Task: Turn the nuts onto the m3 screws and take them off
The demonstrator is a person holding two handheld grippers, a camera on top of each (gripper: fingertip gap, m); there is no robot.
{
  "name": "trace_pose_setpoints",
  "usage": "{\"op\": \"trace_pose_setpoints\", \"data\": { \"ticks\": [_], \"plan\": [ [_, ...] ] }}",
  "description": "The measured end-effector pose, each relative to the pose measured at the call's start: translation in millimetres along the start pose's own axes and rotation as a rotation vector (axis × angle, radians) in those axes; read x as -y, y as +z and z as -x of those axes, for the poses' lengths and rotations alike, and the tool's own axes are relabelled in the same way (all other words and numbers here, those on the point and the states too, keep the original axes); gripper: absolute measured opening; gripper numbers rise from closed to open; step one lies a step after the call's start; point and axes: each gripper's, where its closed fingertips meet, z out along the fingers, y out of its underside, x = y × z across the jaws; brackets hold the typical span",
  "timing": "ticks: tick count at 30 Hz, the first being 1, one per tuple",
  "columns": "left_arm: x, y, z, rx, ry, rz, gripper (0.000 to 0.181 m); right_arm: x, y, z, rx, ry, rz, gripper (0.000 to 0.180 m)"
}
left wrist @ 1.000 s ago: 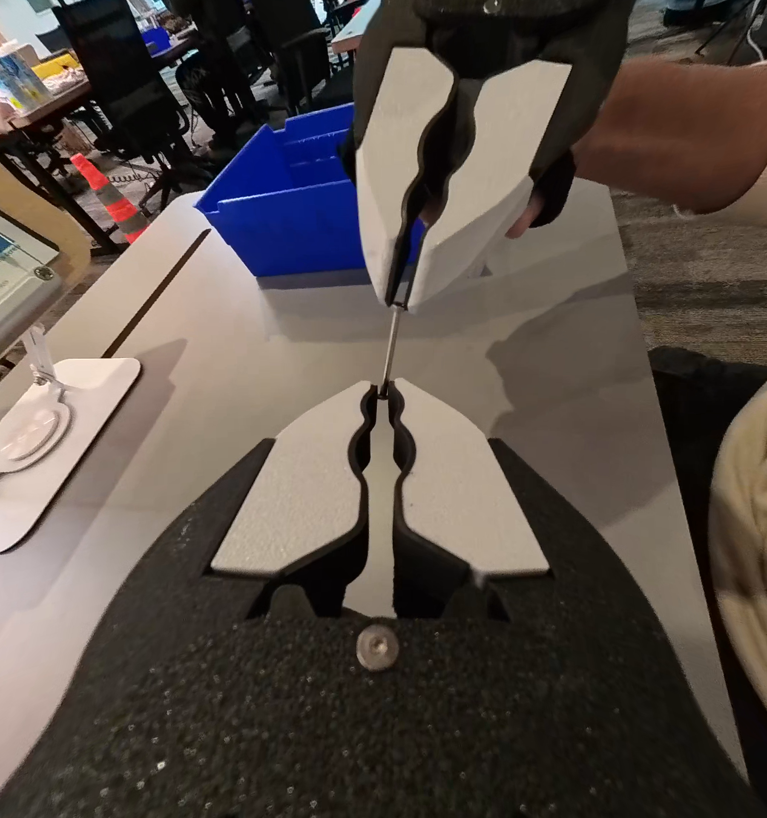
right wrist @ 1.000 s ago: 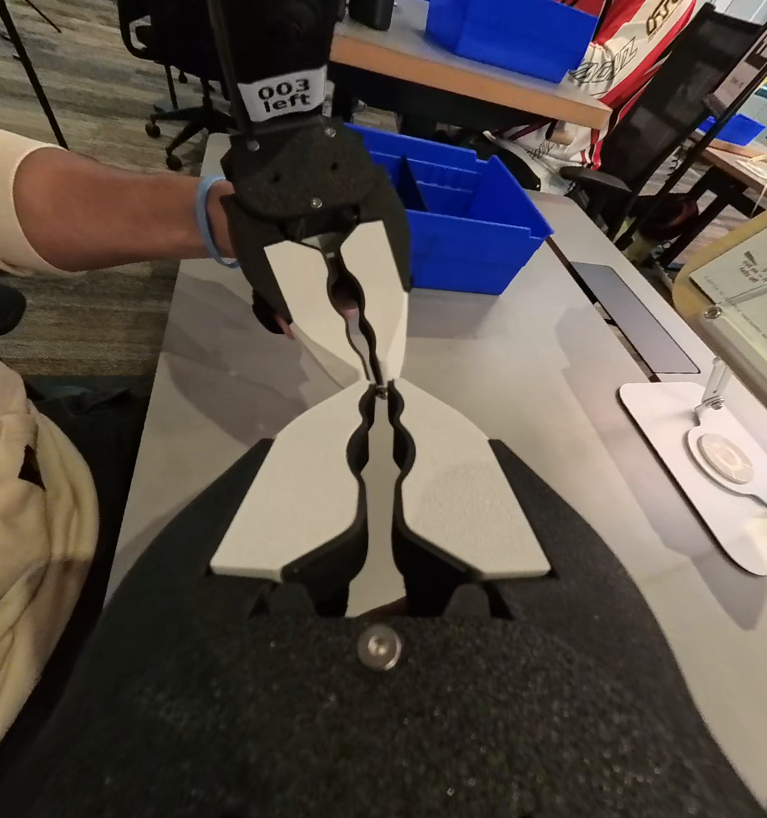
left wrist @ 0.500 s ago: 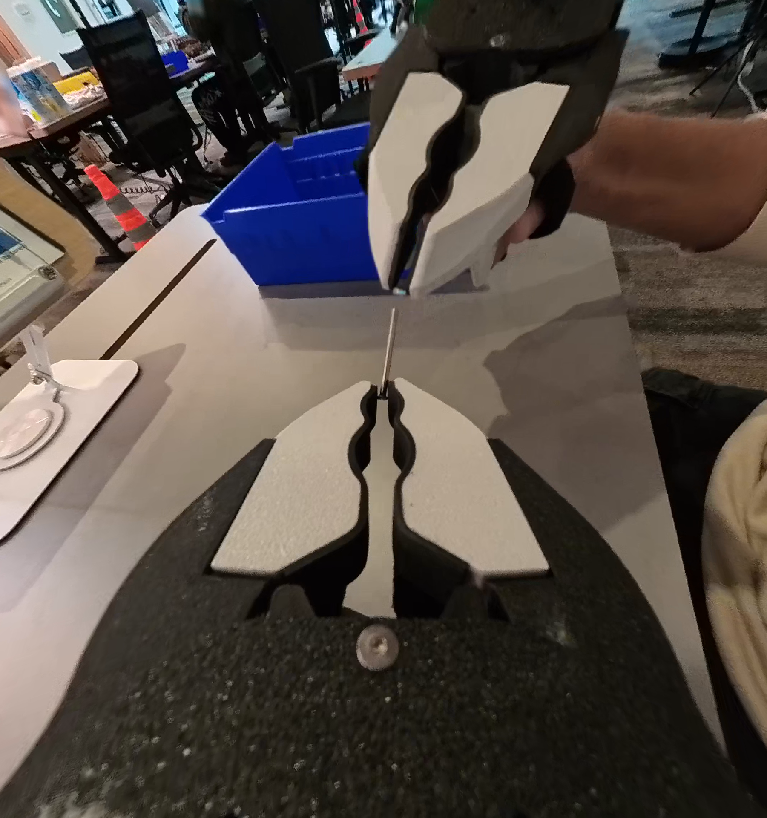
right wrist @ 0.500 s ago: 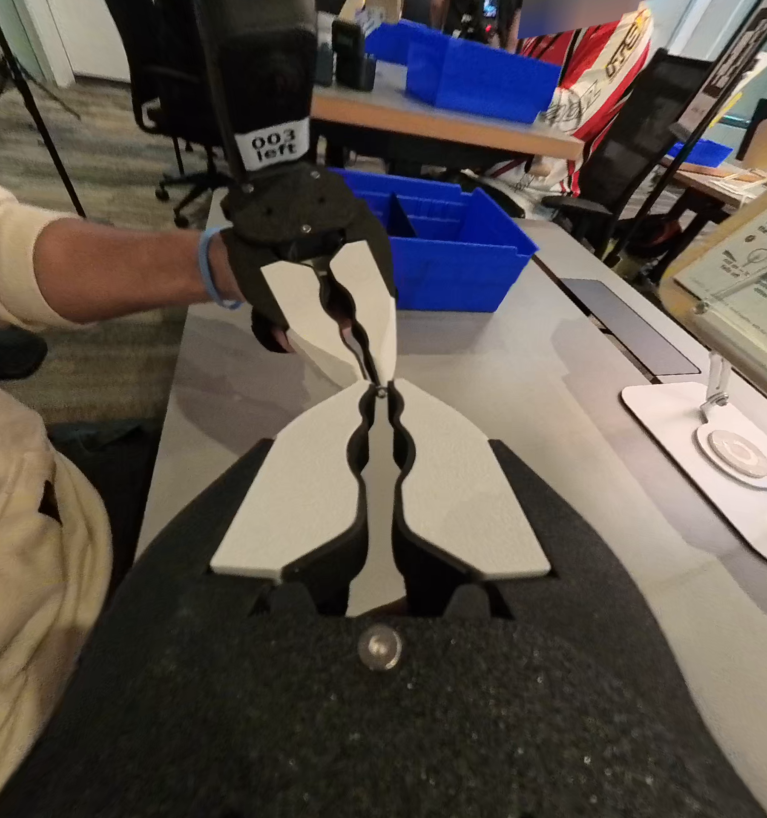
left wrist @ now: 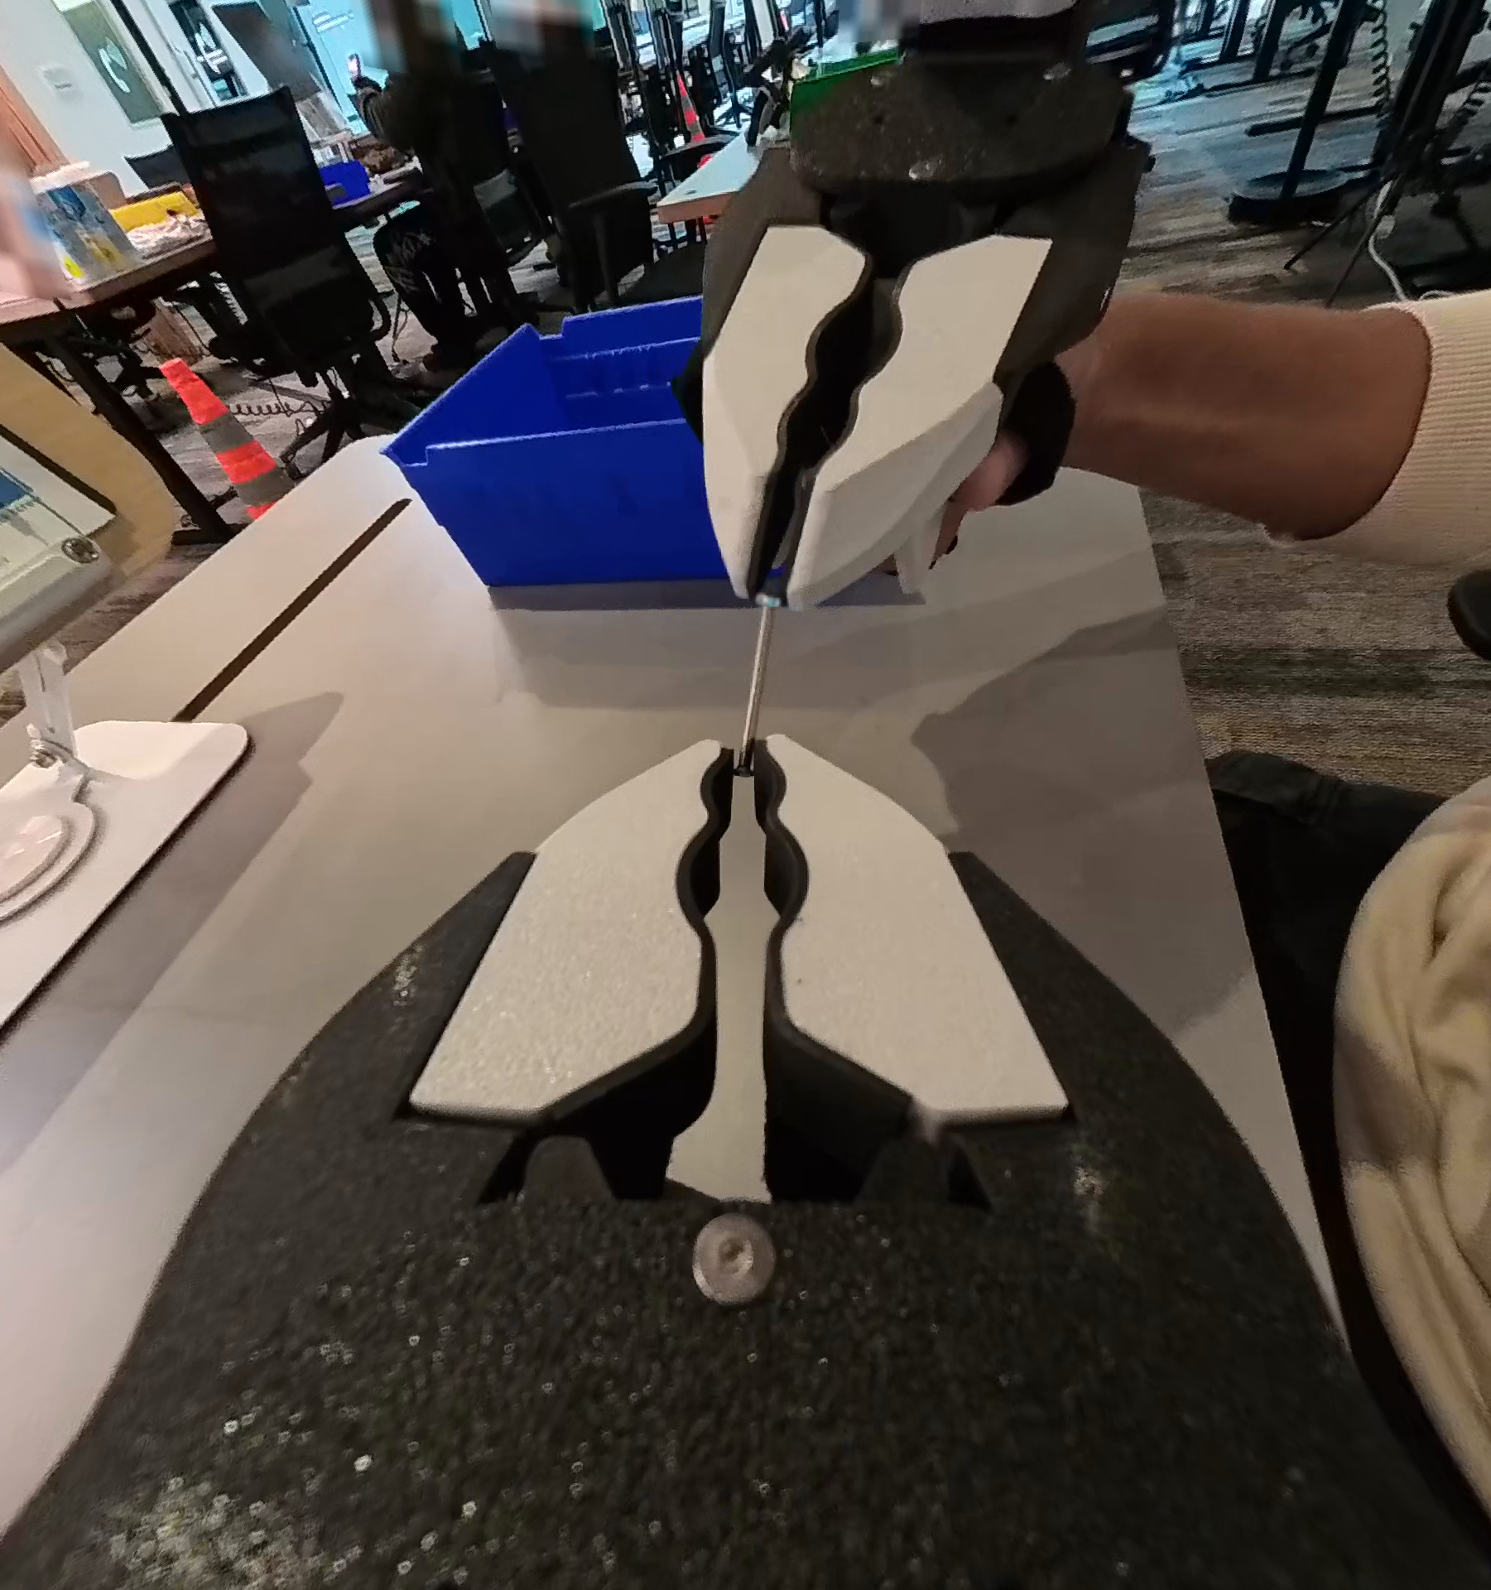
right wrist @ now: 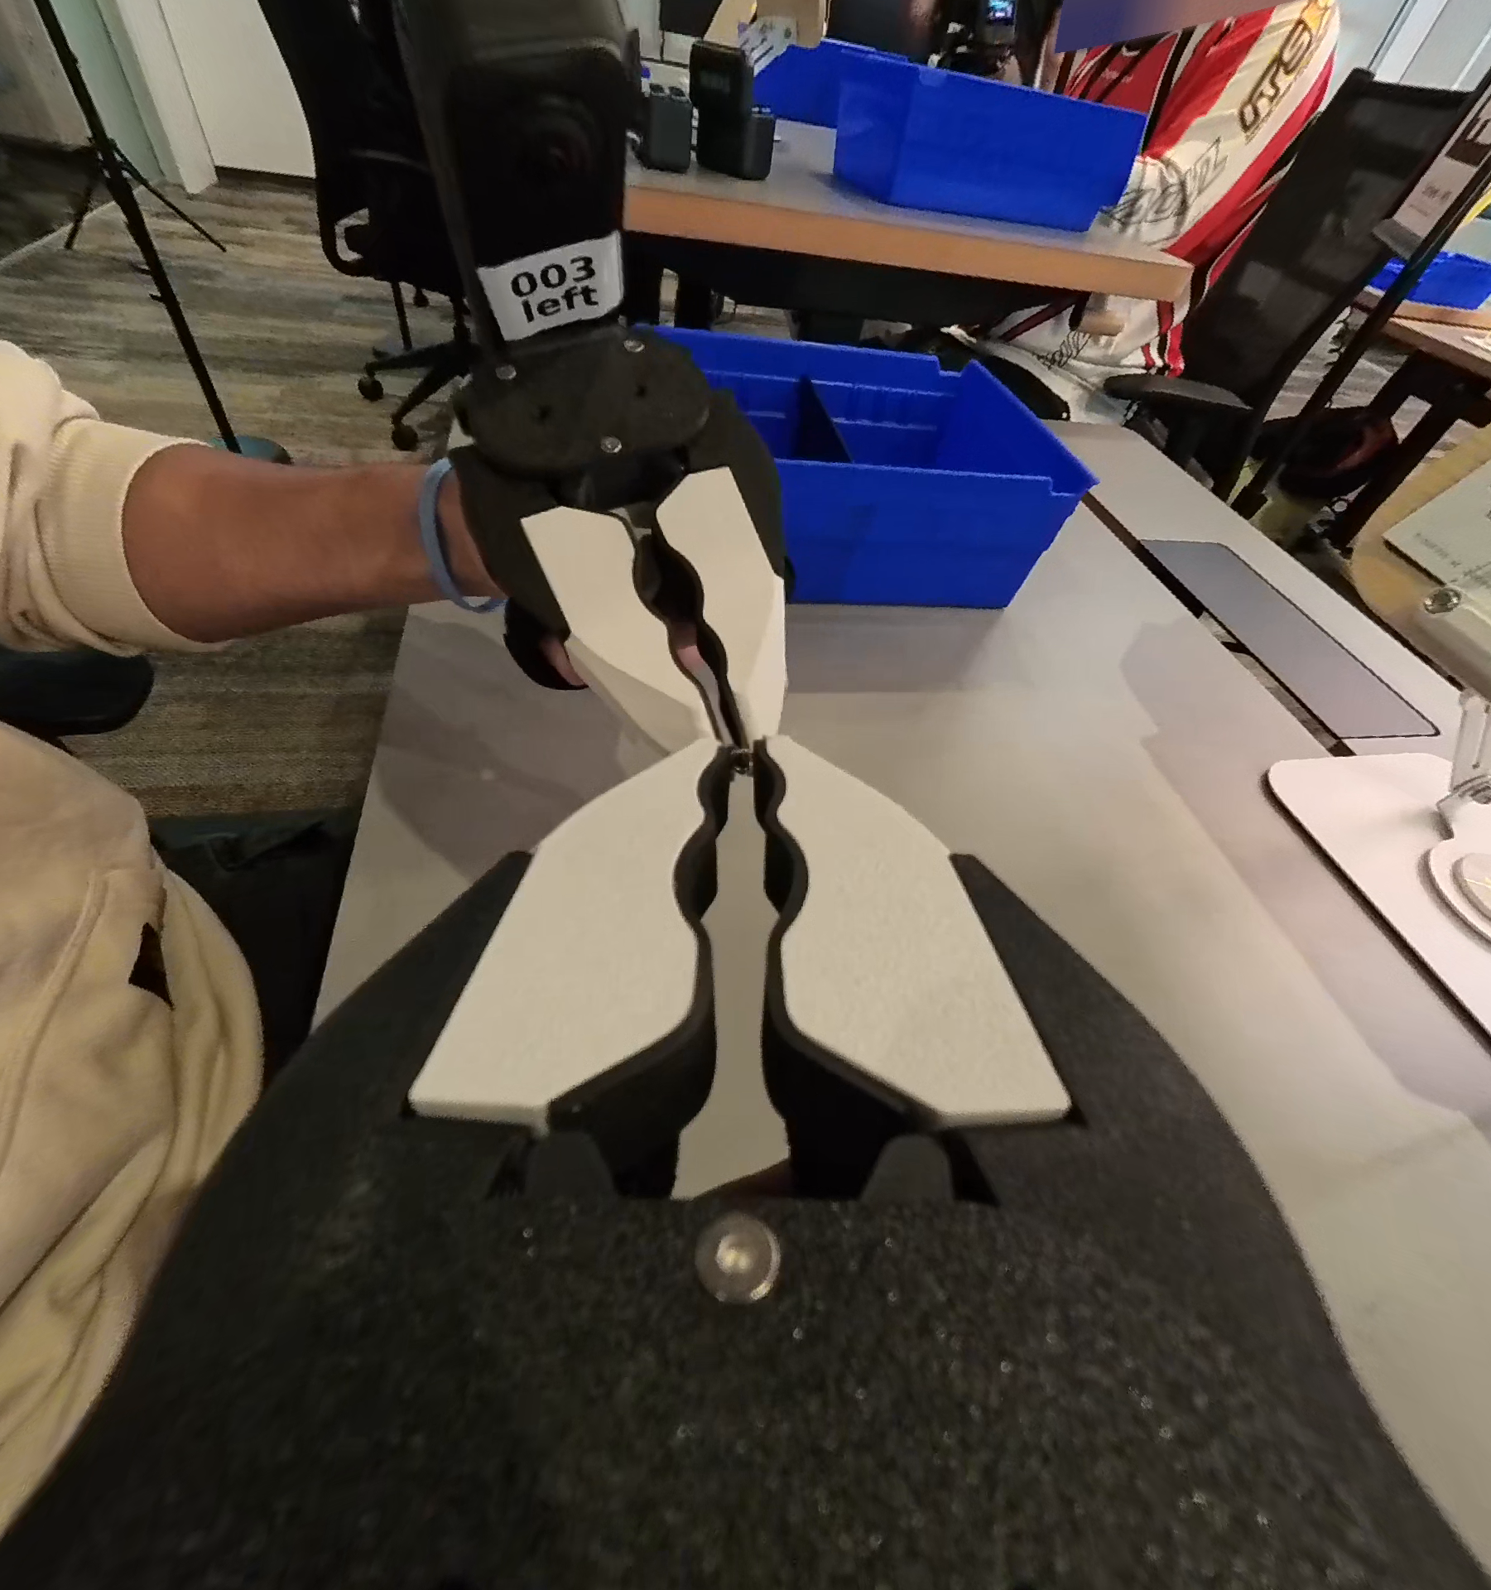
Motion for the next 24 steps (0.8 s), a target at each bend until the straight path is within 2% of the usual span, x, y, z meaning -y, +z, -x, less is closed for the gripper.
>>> {"op": "trace_pose_setpoints", "data": {
  "ticks": [6,11,15,24],
  "plan": [
    [0.2,-0.4,0.5,0.004,-0.003,-0.007,0.004,-0.8,-0.1,-0.9,-0.003,0.016,-0.015,0.005],
    [-3.7,2.9,5.1,0.084,0.002,-0.001,0.004,-5.1,2.0,-7.6,-0.034,0.098,-0.065,0.005],
    [-4.8,5.6,5.4,0.095,-0.074,-0.05,0.004,-3.4,4.3,-11.0,-0.028,0.175,-0.159,0.005],
    [-4.2,4.5,8.0,0.058,-0.222,-0.164,0.004,-0.2,9.4,-15.8,-0.012,0.222,-0.226,0.005]
  ]
}}
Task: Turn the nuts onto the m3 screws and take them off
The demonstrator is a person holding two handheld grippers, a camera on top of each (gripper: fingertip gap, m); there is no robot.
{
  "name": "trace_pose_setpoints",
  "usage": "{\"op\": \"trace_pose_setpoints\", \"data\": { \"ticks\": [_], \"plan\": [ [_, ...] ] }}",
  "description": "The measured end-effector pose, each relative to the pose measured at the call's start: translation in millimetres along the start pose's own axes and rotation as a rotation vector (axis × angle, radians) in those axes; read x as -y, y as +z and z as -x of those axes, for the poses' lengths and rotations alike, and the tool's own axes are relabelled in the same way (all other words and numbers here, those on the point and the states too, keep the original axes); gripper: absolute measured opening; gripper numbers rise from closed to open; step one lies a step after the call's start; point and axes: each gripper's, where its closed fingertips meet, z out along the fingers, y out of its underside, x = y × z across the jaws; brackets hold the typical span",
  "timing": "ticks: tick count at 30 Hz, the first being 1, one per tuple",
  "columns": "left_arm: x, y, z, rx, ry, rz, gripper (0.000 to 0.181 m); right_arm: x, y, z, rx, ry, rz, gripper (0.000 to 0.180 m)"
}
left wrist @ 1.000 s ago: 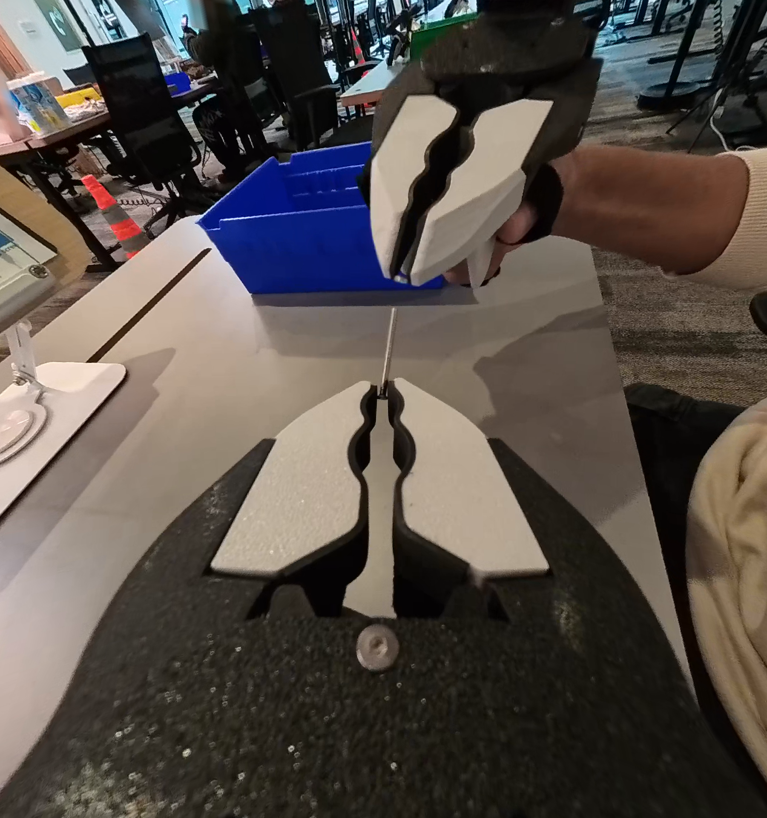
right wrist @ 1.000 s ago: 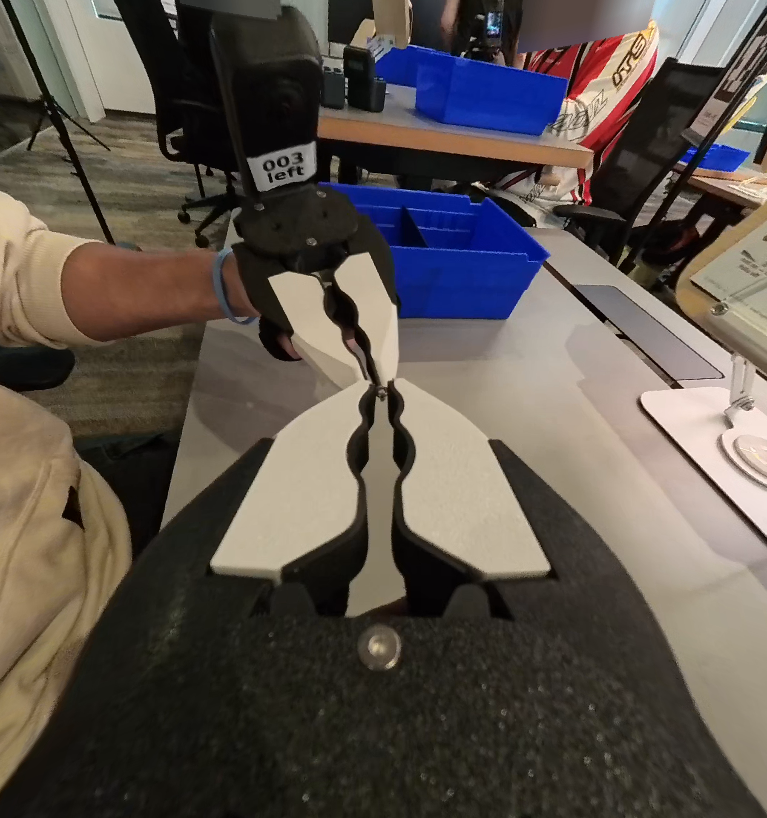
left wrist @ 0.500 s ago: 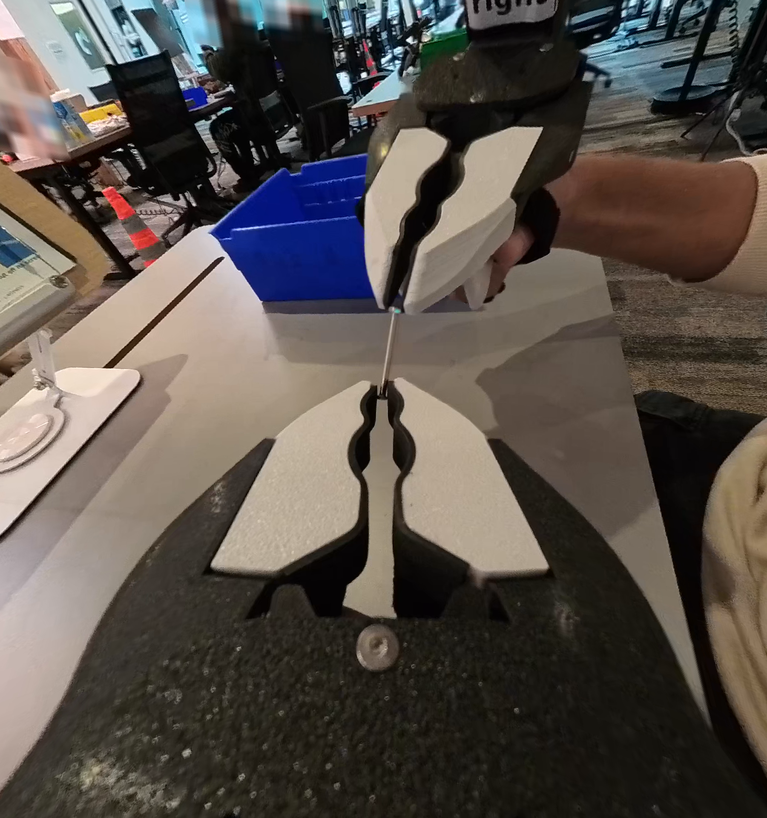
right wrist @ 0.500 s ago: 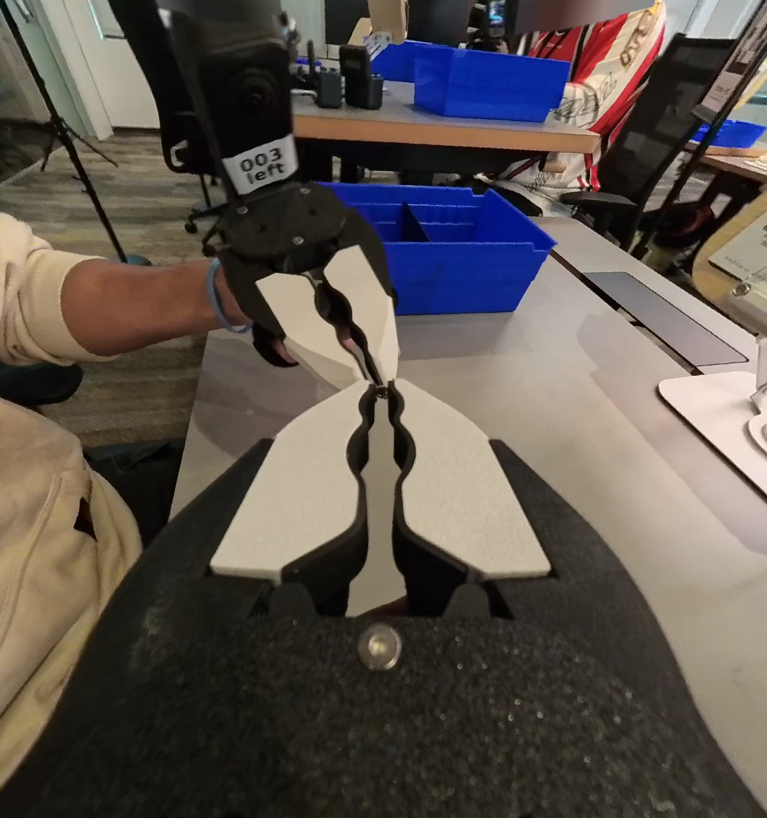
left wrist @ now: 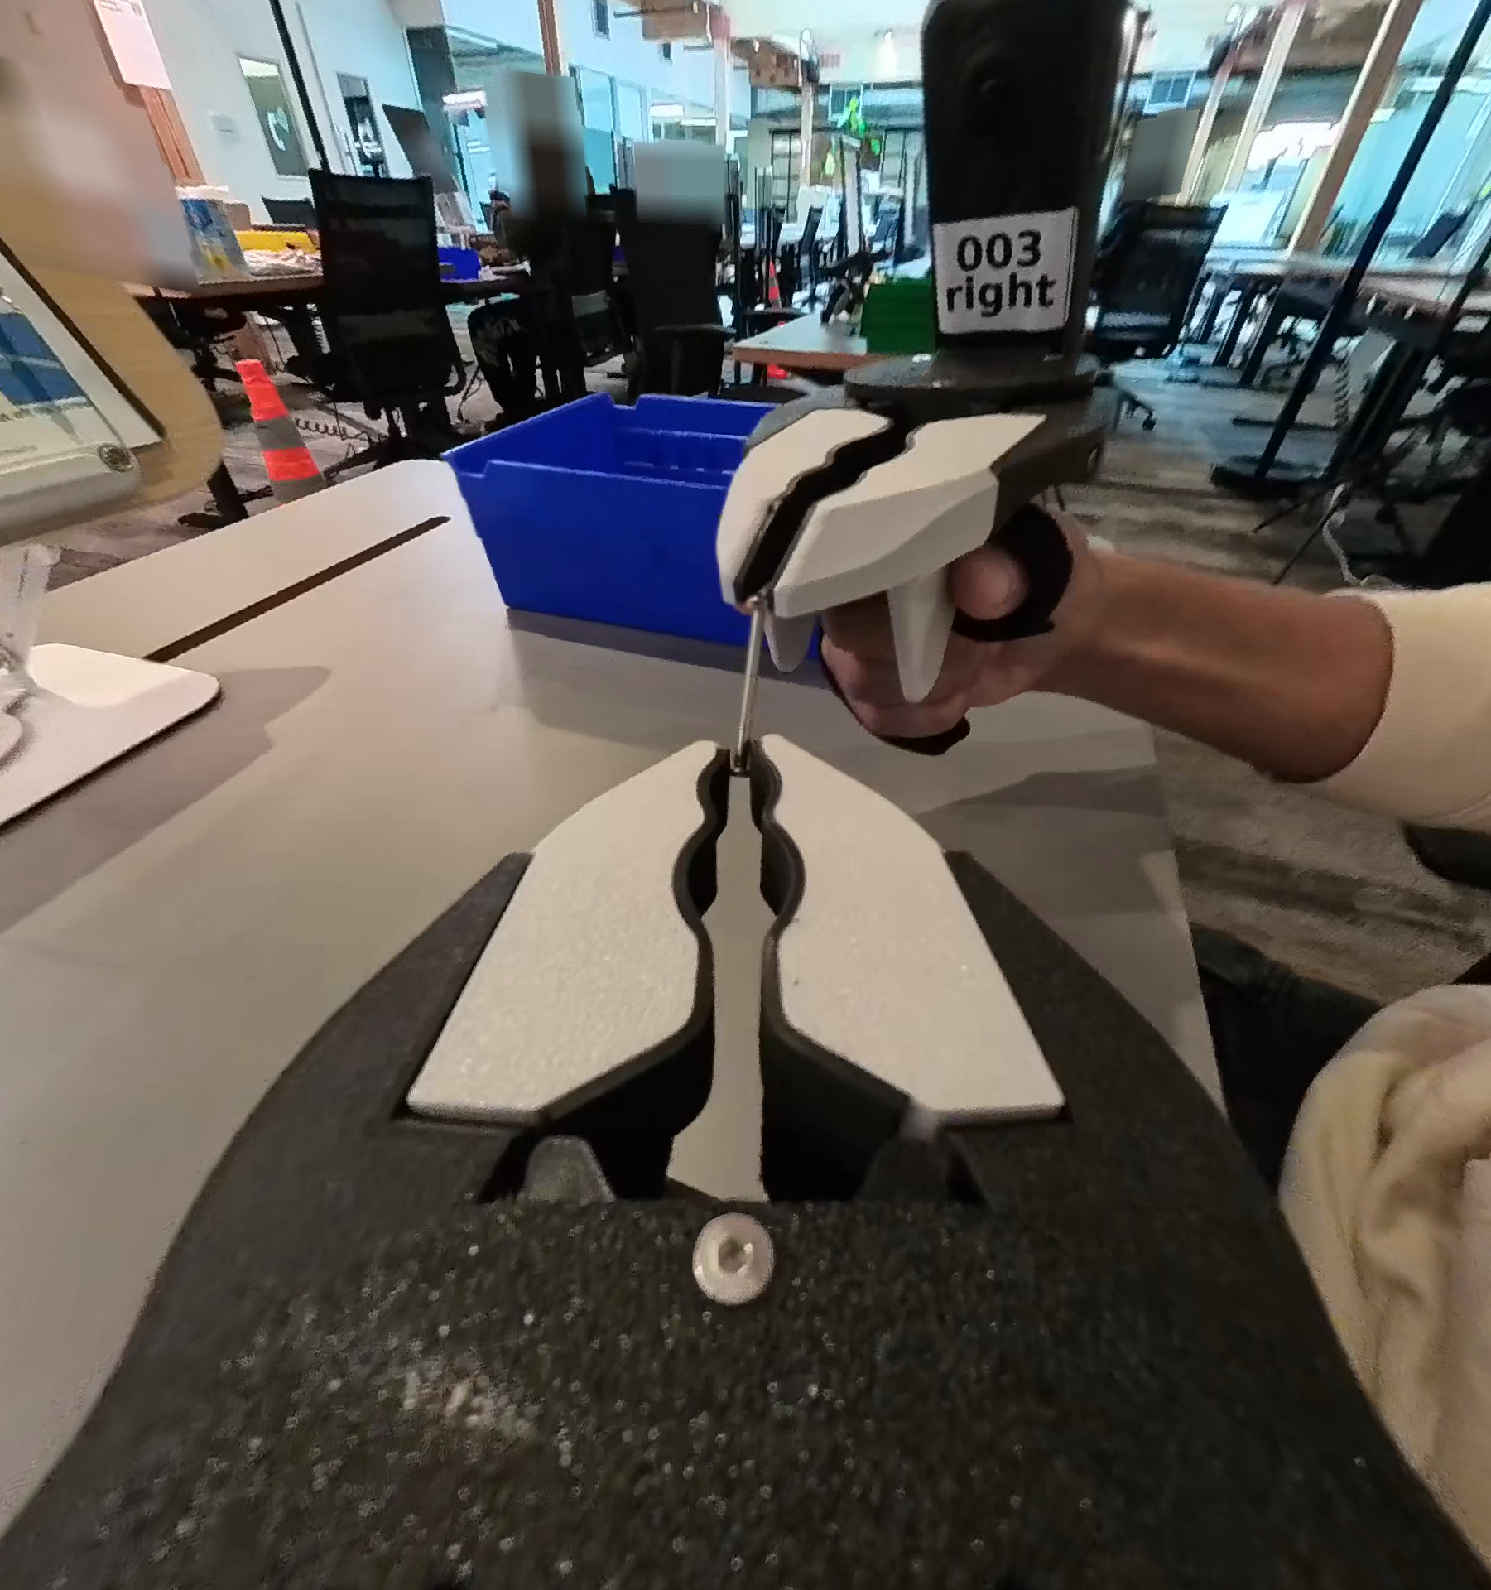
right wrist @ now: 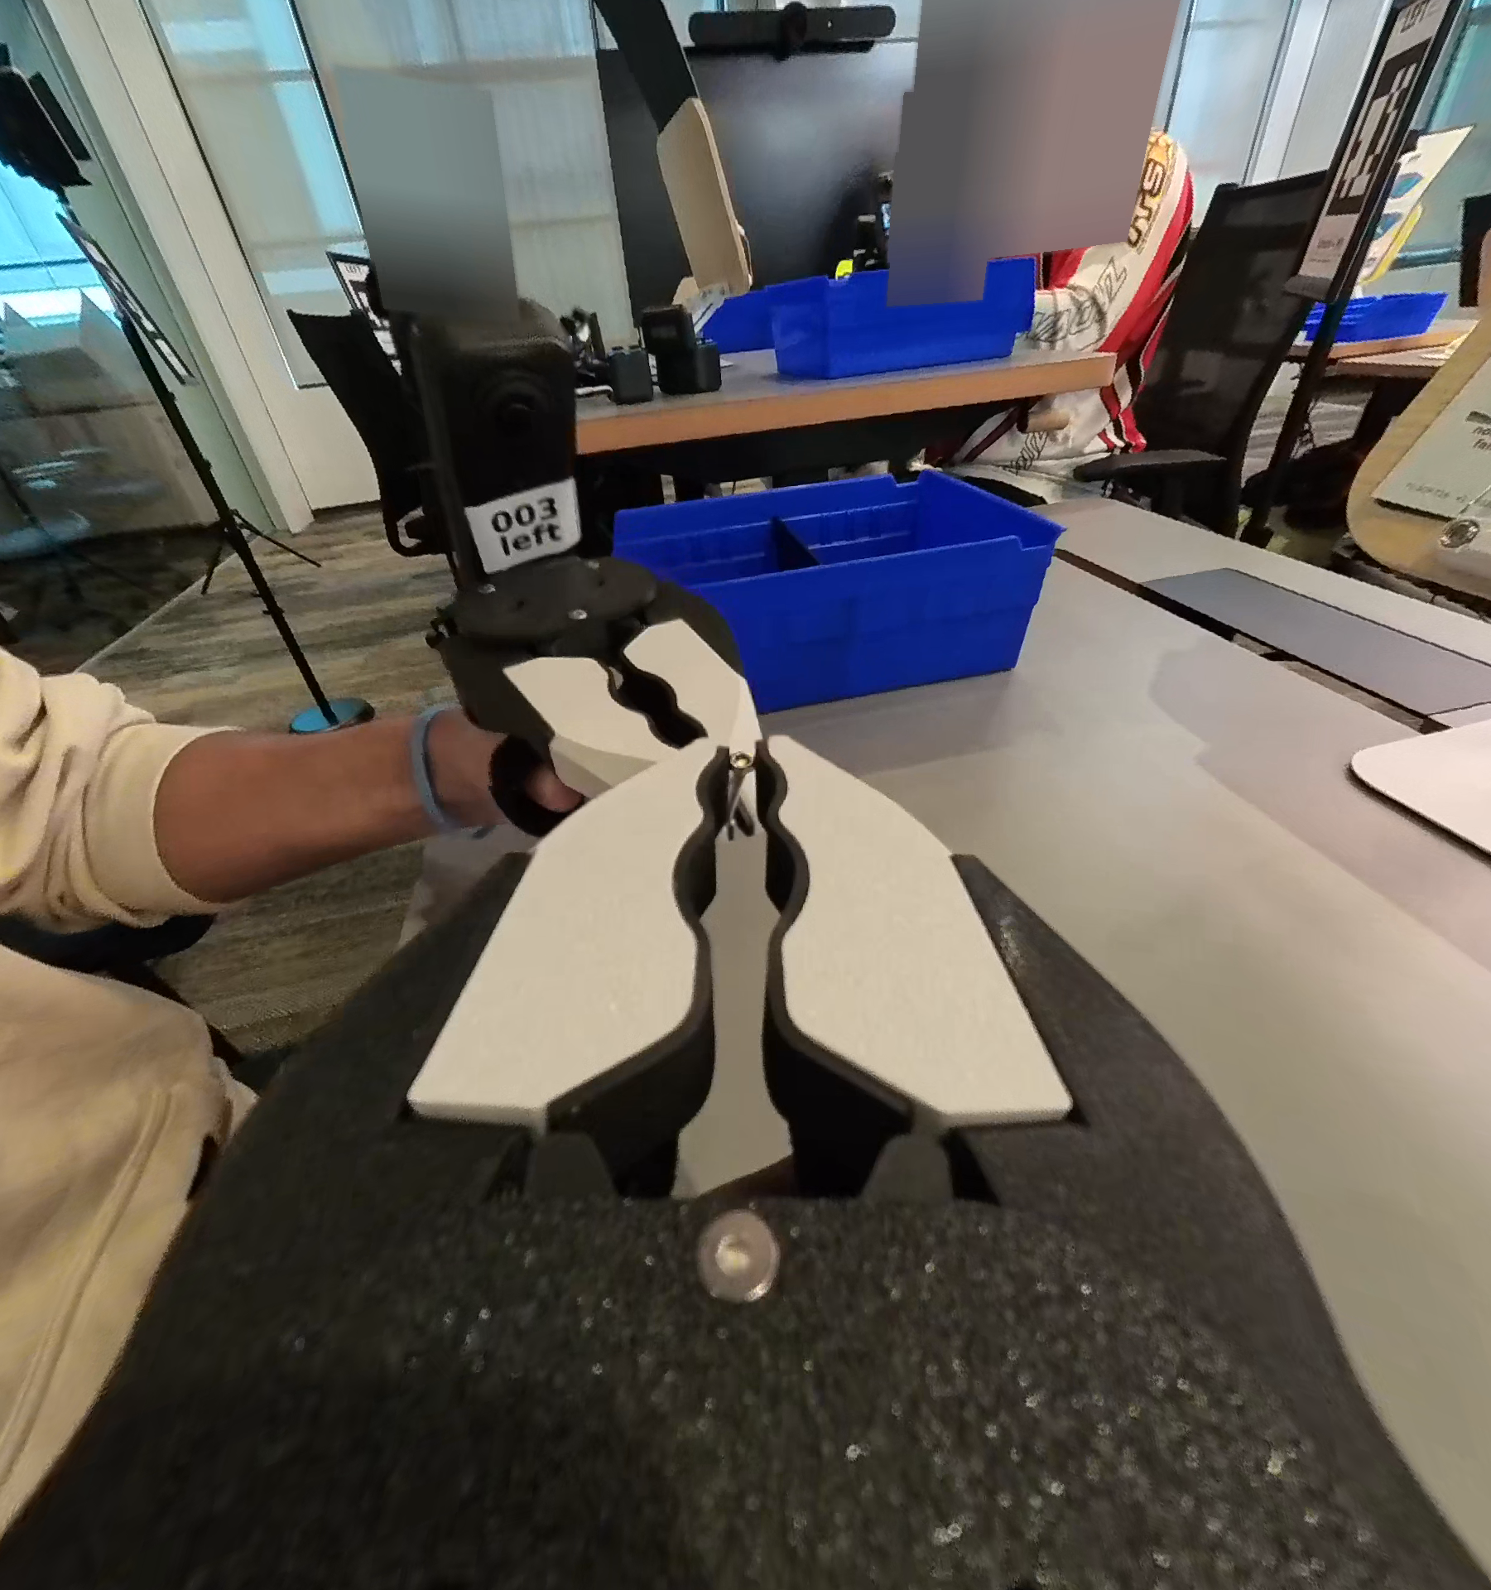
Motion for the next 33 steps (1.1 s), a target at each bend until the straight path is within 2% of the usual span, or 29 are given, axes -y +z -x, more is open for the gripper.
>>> {"op": "trace_pose_setpoints", "data": {
  "ticks": [4,9,14,17,26,33],
  "plan": [
    [5.6,-0.3,-2.2,-0.045,-0.101,-0.083,0.004,6.9,1.4,1.6,0.013,0.013,-0.072,0.005],
    [16.9,-2.3,-23.1,-0.225,-0.237,-0.186,0.004,18.2,1.3,14.5,0.116,0.039,-0.171,0.005],
    [25.0,-8.4,-41.5,-0.419,-0.342,-0.225,0.003,24.3,0.1,29.9,0.246,0.058,-0.184,0.005],
    [22.0,-7.2,-34.4,-0.359,-0.306,-0.194,0.004,23.2,2.0,28.6,0.232,0.048,-0.155,0.005],
    [11.2,-2.8,2.5,0.01,-0.193,-0.126,0.004,12.7,8.6,-4.3,-0.091,-0.045,-0.059,0.005],
    [10.4,-1.9,16.1,0.246,-0.125,-0.112,0.004,11.5,12.8,-17.7,-0.263,-0.011,-0.079,0.005]
  ]
}}
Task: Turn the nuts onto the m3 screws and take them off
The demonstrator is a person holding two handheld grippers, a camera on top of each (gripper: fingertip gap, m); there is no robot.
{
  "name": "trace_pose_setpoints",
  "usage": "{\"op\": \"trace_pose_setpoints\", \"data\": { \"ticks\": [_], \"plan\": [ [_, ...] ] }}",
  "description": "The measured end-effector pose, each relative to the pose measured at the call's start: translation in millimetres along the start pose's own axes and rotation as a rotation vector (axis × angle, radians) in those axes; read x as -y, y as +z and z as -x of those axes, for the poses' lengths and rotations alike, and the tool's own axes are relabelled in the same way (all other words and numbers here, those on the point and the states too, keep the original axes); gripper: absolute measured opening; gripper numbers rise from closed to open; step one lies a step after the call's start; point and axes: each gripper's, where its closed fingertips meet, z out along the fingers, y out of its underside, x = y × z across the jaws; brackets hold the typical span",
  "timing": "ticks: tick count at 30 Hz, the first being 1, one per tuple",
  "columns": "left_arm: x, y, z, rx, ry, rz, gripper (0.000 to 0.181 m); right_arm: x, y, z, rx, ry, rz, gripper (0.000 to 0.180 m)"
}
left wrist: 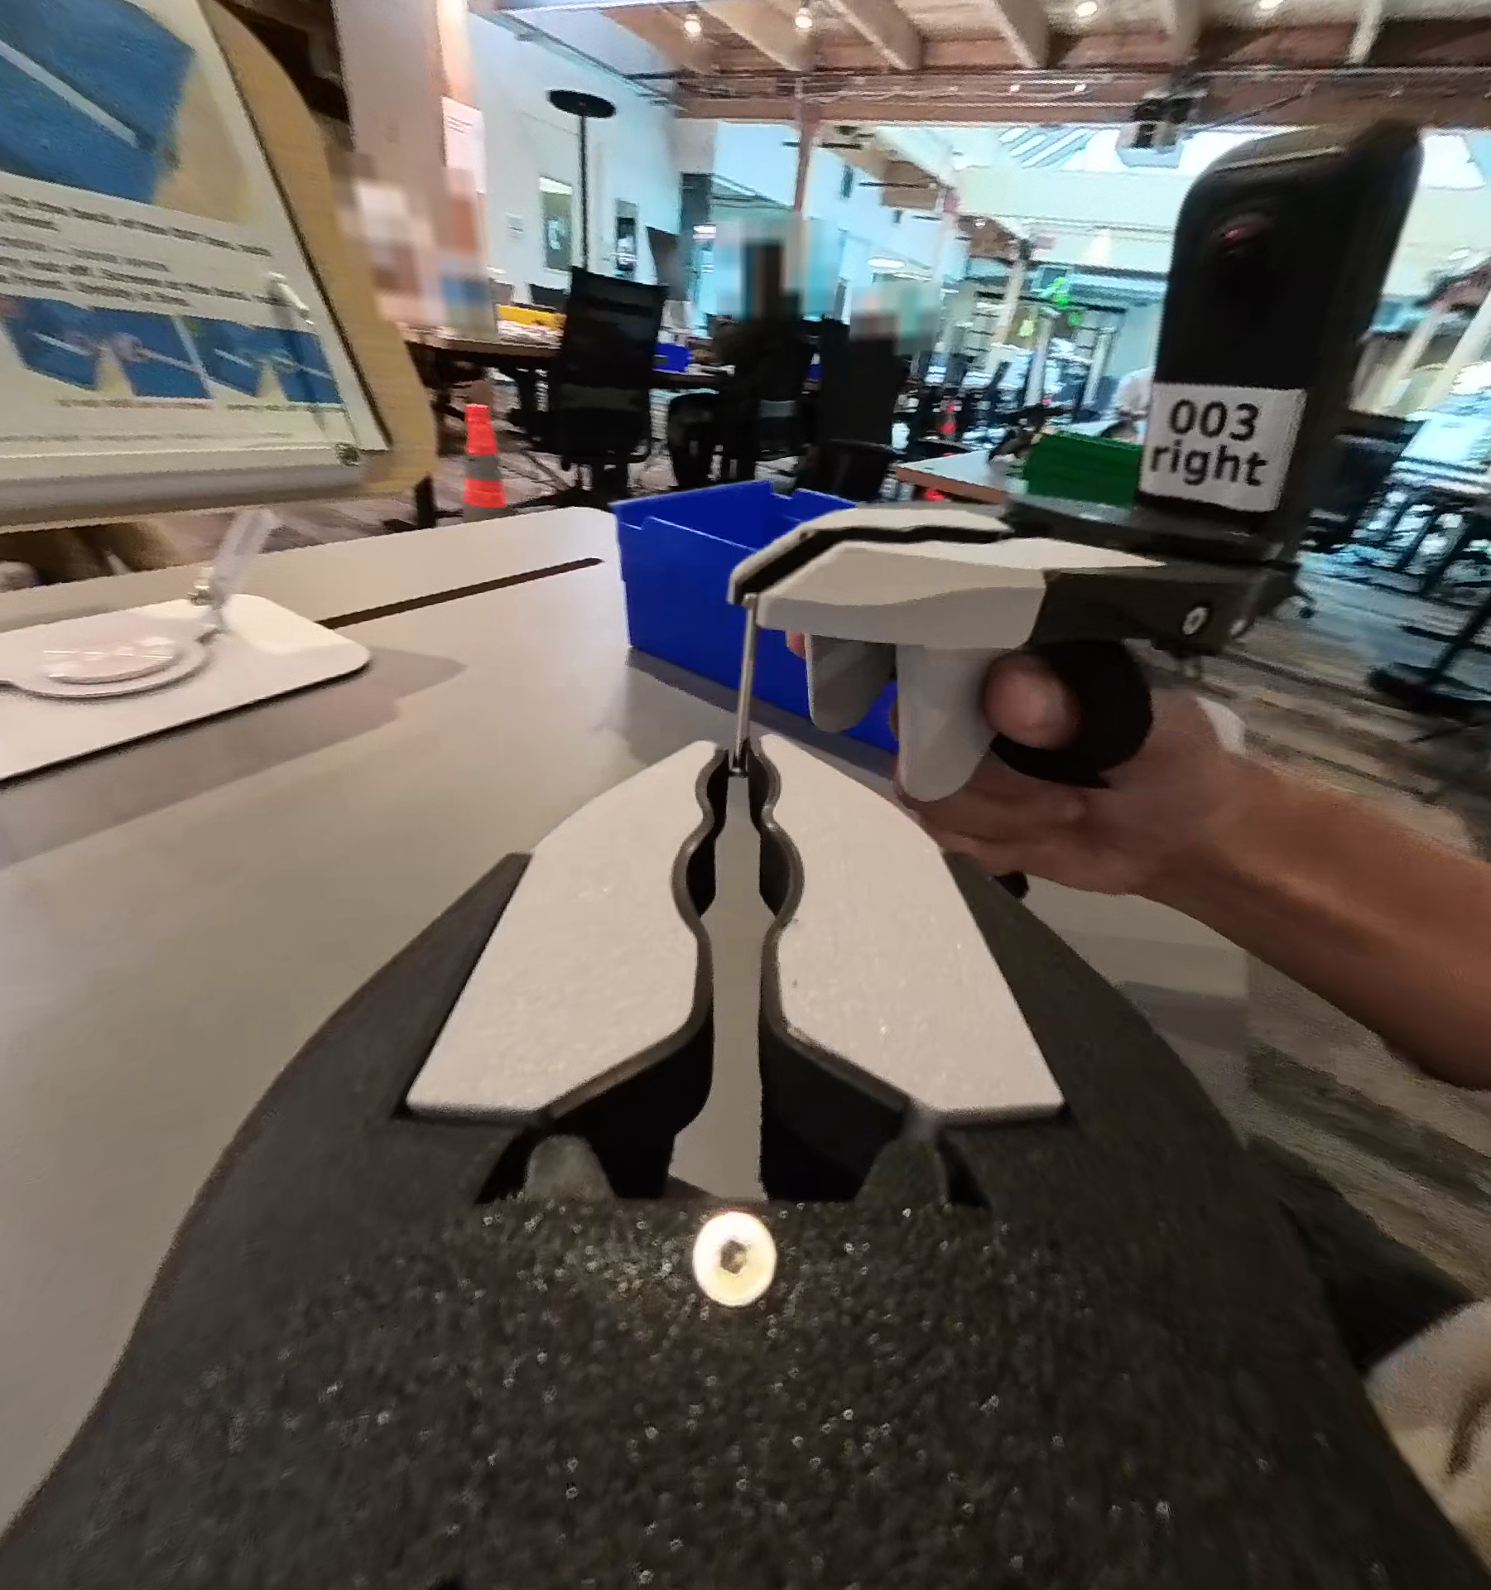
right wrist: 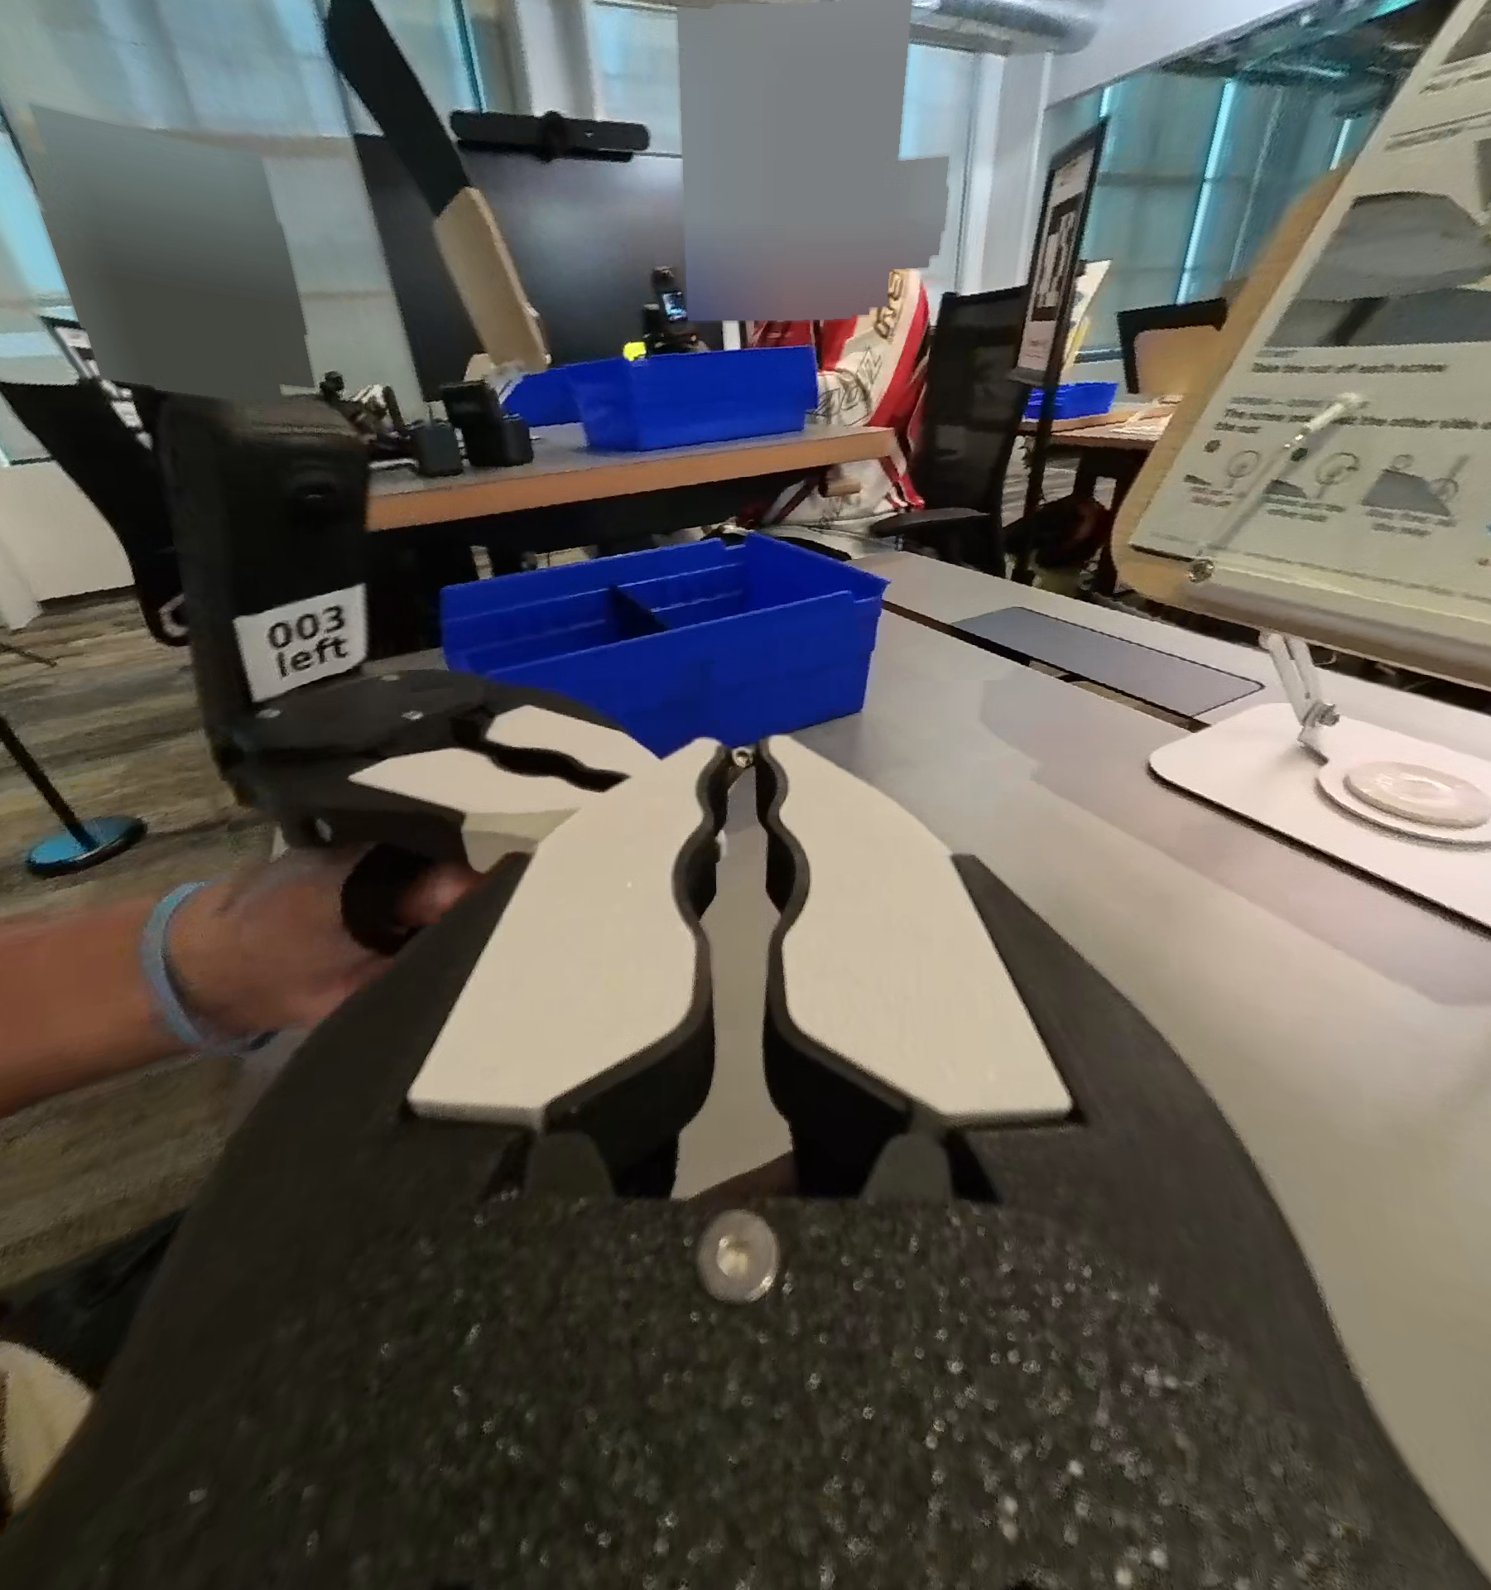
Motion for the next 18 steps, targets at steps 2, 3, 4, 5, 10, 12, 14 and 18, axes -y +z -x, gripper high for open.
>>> {"op": "trace_pose_setpoints", "data": {
  "ticks": [2,3,4,5,10,12,14,18],
  "plan": [
    [-3.5,0.9,-0.6,0.027,0.024,0.016,0.004,-3.1,1.7,-0.9,-0.018,0.024,0.002,0.006],
    [-5.3,1.4,-1.3,0.026,0.024,0.024,0.004,-4.0,2.1,0.8,-0.009,0.033,-0.004,0.006],
    [-5.6,1.3,-0.8,0.027,0.016,0.021,0.004,-4.7,2.3,1.2,-0.006,0.044,-0.01,0.007],
    [-5.9,1.1,-1.6,0.016,0.004,0.021,0.004,-5.3,2.3,1.6,-0.001,0.052,-0.015,0.009],
    [-7.9,-0.6,1.1,-0.012,-0.03,0.018,0.004,2.1,-3.2,1.7,0.031,0.079,-0.054,0.017],
    [-8.3,-1.3,-0.2,-0.058,-0.075,0.011,0.004,2.9,-5.8,-1.3,0.035,0.09,-0.049,0.019],
    [-7.6,-2.9,-3.0,-0.122,-0.126,-0.006,0.004,1.5,-6.8,2.4,0.1,0.137,-0.041,0.023],
    [-5.2,-8.8,-14.9,-0.293,-0.235,-0.027,0.004,5.3,-8.3,19.9,0.298,0.259,-0.076,0.034]
  ]
}}
